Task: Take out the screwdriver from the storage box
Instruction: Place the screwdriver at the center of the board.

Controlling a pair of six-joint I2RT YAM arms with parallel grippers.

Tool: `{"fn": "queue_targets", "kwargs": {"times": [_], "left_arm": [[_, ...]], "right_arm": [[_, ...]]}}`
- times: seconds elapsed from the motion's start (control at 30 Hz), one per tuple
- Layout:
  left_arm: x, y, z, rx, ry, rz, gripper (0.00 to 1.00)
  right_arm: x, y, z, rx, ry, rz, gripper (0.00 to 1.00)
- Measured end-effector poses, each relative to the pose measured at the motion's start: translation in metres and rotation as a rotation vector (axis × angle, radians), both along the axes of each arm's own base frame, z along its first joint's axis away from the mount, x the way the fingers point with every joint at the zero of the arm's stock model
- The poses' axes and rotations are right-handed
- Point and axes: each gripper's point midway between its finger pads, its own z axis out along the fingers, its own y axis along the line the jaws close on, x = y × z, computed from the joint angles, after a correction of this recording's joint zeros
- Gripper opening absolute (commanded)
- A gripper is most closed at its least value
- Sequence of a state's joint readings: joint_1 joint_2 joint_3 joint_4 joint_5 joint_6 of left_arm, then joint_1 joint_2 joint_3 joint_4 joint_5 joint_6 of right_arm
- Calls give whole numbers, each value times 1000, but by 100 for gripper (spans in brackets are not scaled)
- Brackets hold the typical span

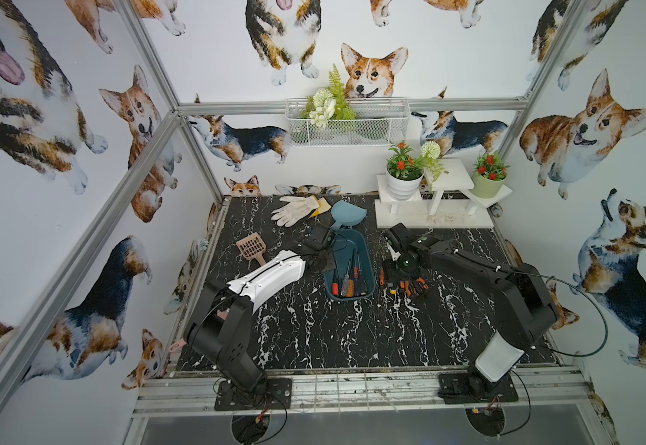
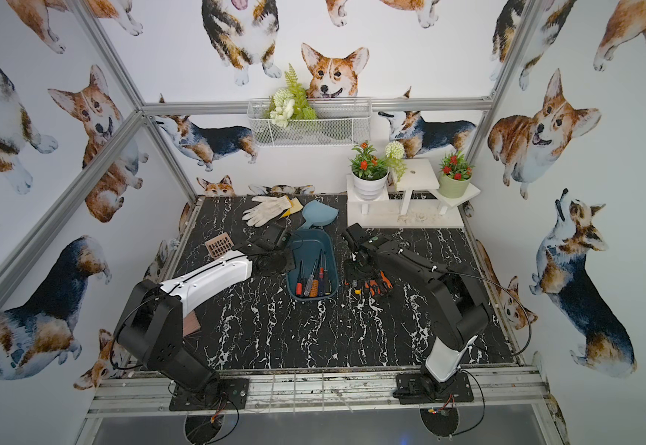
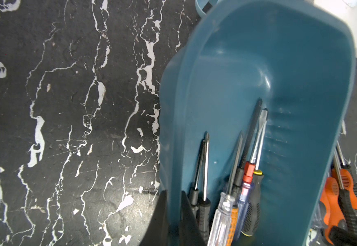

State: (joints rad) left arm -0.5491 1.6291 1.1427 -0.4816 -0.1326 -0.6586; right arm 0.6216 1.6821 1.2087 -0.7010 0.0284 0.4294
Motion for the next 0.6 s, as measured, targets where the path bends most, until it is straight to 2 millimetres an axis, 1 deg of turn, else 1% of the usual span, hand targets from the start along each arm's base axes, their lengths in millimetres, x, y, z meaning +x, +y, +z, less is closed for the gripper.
{"fn": "queue_targets", "kwargs": {"times": [0.17, 0.27, 0.5, 0.6], "left_arm": [[0, 0, 0, 0, 0, -1, 0], [1, -1, 1, -2, -2, -1, 0], [3, -2, 6, -9, -13, -2, 0], [3, -2, 5, -9, -12, -2, 0]], "right_arm": [[2, 2, 13, 22, -31, 5, 70], [2, 9, 25, 46, -59, 20, 70], [-2, 45, 55, 125, -112, 109, 68], [-3, 62, 62, 151, -120, 151, 66]]}}
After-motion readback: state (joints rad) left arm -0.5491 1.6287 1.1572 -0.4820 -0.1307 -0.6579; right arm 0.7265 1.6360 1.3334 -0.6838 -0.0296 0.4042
